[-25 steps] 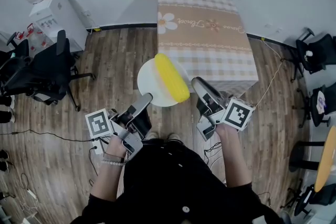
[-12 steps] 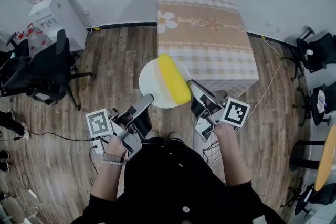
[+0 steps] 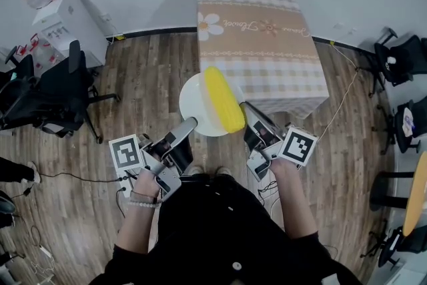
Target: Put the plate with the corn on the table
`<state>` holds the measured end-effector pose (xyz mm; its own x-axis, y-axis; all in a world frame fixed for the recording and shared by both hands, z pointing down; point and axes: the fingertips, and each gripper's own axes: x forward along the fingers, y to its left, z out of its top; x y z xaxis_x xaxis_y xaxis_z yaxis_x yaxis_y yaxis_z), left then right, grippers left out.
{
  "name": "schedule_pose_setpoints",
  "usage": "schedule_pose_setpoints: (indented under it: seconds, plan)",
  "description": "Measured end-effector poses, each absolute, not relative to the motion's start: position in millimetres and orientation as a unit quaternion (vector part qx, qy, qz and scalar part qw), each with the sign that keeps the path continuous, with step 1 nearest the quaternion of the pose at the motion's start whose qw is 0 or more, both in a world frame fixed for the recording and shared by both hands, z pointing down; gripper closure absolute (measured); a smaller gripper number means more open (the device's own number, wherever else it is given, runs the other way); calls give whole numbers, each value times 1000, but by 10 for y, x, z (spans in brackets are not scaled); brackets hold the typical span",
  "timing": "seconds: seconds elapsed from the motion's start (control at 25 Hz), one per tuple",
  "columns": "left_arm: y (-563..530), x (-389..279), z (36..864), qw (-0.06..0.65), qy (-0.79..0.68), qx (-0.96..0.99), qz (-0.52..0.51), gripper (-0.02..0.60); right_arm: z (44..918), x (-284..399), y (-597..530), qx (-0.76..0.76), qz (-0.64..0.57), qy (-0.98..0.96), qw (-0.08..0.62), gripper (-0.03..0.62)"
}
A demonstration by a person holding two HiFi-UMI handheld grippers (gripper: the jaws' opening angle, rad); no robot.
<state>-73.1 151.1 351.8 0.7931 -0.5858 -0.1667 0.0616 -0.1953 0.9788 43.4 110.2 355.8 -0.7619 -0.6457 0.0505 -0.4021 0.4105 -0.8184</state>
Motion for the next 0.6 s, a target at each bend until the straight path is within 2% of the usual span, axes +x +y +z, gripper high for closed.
schedule_pose_setpoints:
  seconds: [0.6]
  plan:
    - [1468,-909,3530,616,-168,733,-233,534,3568,279,1151,-357,-426,818,147,497]
